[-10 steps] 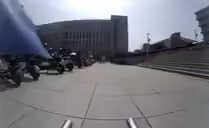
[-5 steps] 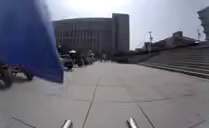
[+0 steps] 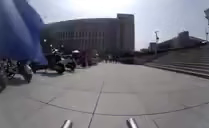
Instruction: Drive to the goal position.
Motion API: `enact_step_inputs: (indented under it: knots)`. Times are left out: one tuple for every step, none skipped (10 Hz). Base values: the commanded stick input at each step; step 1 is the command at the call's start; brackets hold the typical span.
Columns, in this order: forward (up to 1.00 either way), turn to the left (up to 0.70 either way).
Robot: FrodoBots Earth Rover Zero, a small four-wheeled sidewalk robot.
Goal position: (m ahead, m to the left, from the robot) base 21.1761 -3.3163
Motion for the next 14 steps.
enact_step_inputs:
  knots:
    - [0.70,0.02]
    - [0.70,0.01]
    - [0.70,0.01]
    - [0.70,0.01]
    - [0.70,0.01]
    - [0.70,0.01]
    - [0.70,-0.07]
    - [0.70,-0.15]
    - [0.70,-0.23]
    - [0.70,-0.30]
    - [0.70,-0.34]
    - [0.70,-0.34]
    - [0.70,-0.34]
    - [0.70,-0.34]
